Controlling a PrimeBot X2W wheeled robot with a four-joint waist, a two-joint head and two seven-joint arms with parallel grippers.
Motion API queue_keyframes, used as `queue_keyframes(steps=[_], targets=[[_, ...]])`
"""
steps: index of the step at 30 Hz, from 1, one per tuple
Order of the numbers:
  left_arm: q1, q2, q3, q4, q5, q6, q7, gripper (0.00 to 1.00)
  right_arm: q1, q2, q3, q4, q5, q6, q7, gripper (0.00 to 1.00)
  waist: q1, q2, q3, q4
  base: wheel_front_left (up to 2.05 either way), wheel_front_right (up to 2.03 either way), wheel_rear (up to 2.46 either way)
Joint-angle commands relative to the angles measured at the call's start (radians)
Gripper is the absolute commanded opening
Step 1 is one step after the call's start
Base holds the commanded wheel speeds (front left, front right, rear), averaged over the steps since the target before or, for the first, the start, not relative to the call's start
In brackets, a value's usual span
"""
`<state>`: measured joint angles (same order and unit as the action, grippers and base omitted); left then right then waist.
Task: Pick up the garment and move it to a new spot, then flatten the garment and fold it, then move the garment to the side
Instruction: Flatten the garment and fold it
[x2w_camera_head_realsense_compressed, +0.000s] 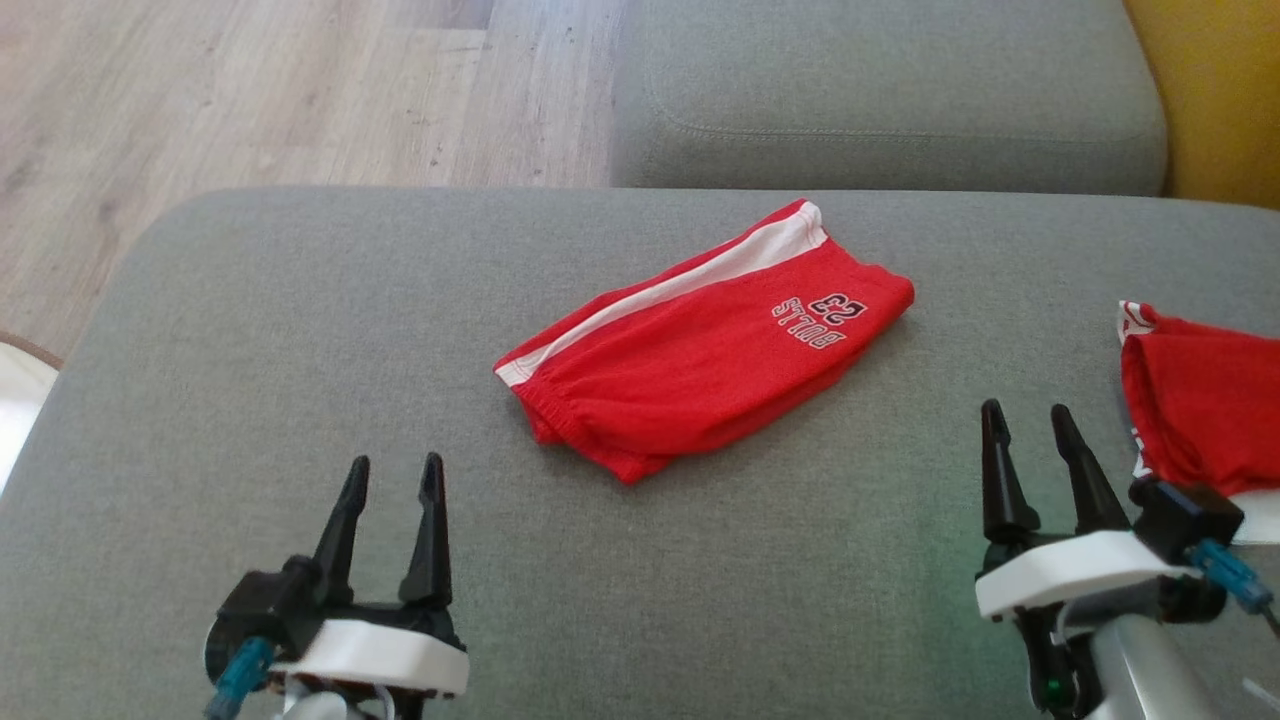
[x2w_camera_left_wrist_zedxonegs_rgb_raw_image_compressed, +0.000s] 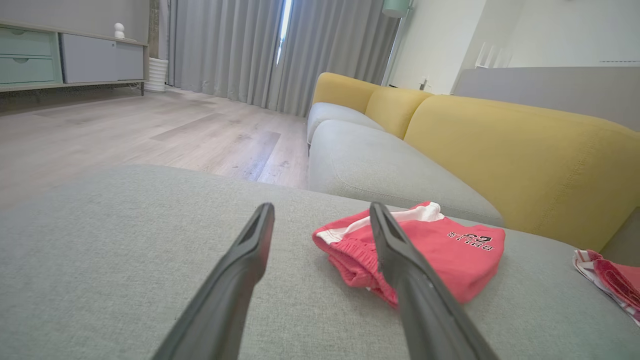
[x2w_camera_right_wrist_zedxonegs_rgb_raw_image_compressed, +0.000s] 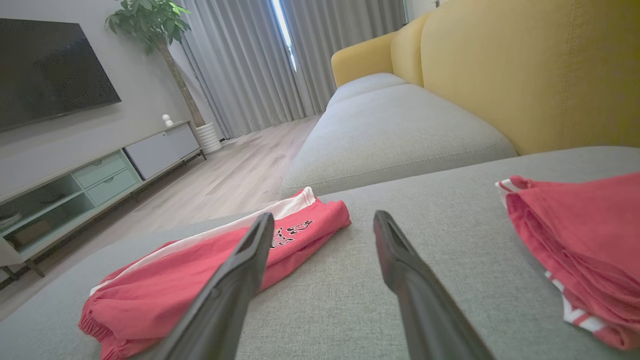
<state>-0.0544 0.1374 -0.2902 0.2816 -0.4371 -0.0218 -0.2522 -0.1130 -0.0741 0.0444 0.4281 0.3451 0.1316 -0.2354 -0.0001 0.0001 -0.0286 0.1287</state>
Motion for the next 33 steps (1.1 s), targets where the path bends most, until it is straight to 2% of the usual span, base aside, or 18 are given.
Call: queue_keyframes(steps=[1, 8, 14, 20, 23, 27, 33], targets=[[-0.040, -0.003, 0.049, -0.037, 0.017, -0.010, -0.009, 1.00, -0.040, 0.006, 0.019, -0.051, -0.013, -0.001, 0.010, 1.00, 0.0001, -0.0001, 0.004, 0.002, 0.00, 0.00, 0.00], [-0.059, -0.035, 0.081, -0.019, 0.062, -0.050, -0.009, 1.00, -0.040, 0.018, -0.004, -0.098, -0.045, -0.001, 0.043, 1.00, 0.0001, -0.0001, 0.034, 0.024, 0.00, 0.00, 0.00], [-0.102, -0.054, 0.079, 0.001, 0.087, -0.072, -0.009, 1.00, -0.122, 0.020, -0.056, -0.079, -0.083, -0.001, 0.111, 1.00, 0.0001, -0.0001, 0.111, 0.064, 0.00, 0.00, 0.00], [-0.158, -0.072, 0.063, 0.014, 0.096, -0.087, -0.010, 1.00, -0.285, 0.022, -0.154, 0.028, -0.073, -0.001, 0.227, 1.00, 0.0001, -0.0001, 0.205, 0.123, 0.00, 0.00, 0.00], [-0.176, -0.077, 0.056, 0.016, 0.094, -0.091, -0.010, 1.00, -0.343, 0.022, -0.190, 0.068, -0.081, -0.001, 0.251, 1.00, 0.0001, -0.0001, 0.233, 0.142, 0.00, 0.00, 0.00], [-0.209, -0.083, 0.037, 0.021, 0.093, -0.097, -0.010, 1.00, -0.451, 0.017, -0.260, 0.179, -0.103, -0.001, 0.299, 1.00, 0.0001, -0.0001, 0.275, 0.181, 0.00, 0.00, 0.00], [-0.237, -0.086, 0.021, 0.027, 0.087, -0.102, -0.010, 1.00, -0.566, -0.027, -0.355, 0.360, -0.190, -0.001, 0.332, 1.00, 0.0001, -0.0001, 0.314, 0.226, 0.00, 0.00, 0.00]])
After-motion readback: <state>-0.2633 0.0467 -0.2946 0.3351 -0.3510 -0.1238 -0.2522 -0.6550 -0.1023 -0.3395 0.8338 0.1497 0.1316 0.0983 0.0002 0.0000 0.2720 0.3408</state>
